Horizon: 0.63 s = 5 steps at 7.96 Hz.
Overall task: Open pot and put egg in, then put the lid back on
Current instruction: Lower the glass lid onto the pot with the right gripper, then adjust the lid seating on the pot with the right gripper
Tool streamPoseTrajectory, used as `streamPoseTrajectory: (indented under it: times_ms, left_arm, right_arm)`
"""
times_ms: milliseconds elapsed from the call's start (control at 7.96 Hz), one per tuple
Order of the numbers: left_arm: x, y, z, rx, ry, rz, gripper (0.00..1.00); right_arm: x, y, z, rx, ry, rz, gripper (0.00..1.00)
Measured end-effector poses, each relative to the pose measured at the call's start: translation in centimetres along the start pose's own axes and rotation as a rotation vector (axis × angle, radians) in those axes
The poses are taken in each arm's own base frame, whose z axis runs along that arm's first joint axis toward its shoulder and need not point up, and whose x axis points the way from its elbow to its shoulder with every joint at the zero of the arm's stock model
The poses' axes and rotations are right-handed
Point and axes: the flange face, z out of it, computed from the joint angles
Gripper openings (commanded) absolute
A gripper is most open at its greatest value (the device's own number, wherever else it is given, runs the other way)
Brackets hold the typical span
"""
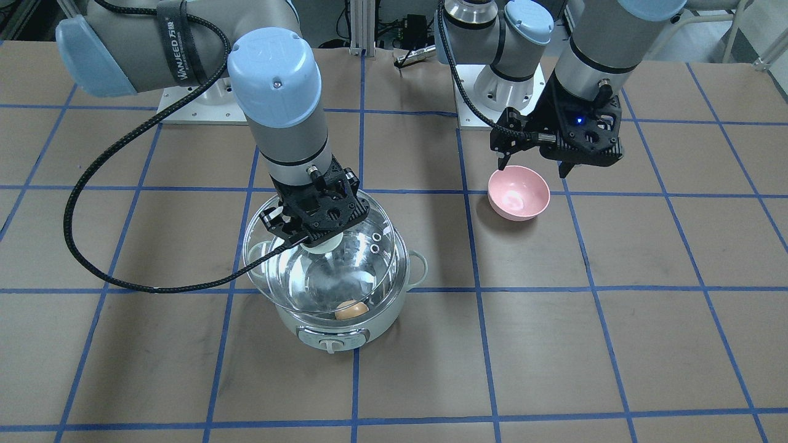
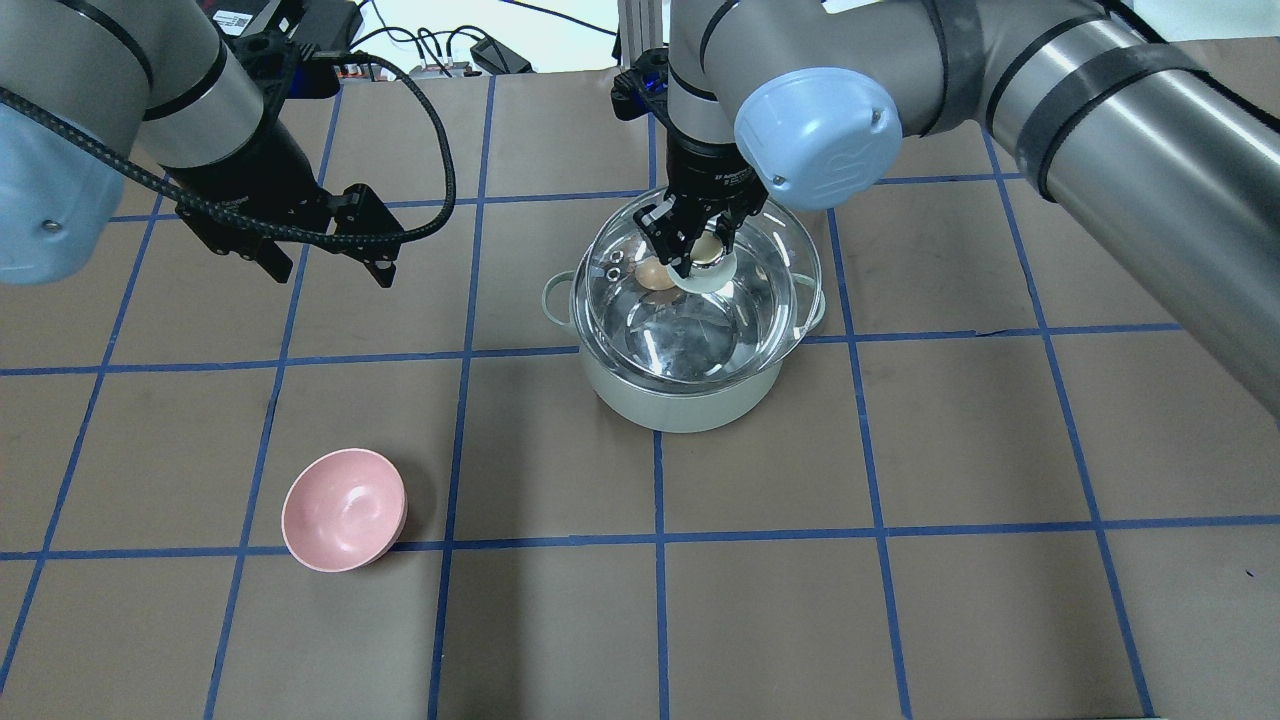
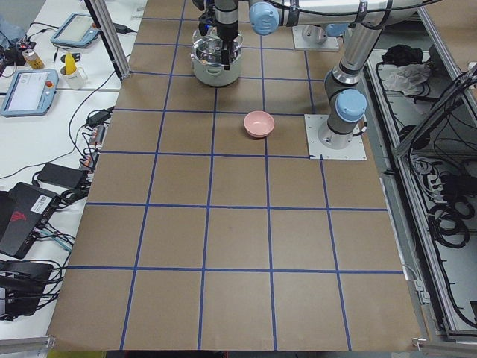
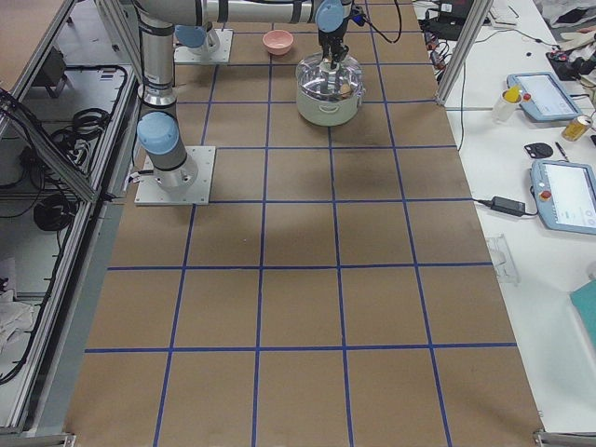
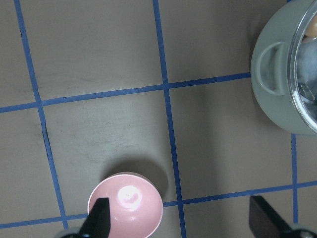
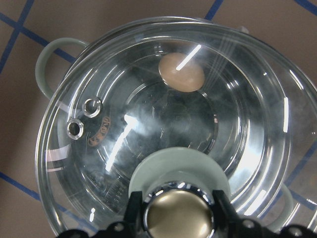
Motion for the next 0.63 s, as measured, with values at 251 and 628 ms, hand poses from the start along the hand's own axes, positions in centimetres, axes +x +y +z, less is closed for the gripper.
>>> streamPoseTrajectory:
  times_ms: [251, 628]
  left_arm:
    - [0.0, 0.0, 0.0, 0.001, 0.0, -0.001, 1.0]
    - [0.0, 0.0, 0.0, 0.001, 0.0, 0.003, 1.0]
  right_arm:
    - [-0.4, -0.5, 0.7, -0.001, -0.004, -0.01, 0.0]
    - [-0.5, -1.0, 1.7, -0.002, -0.005, -0.015, 0.0]
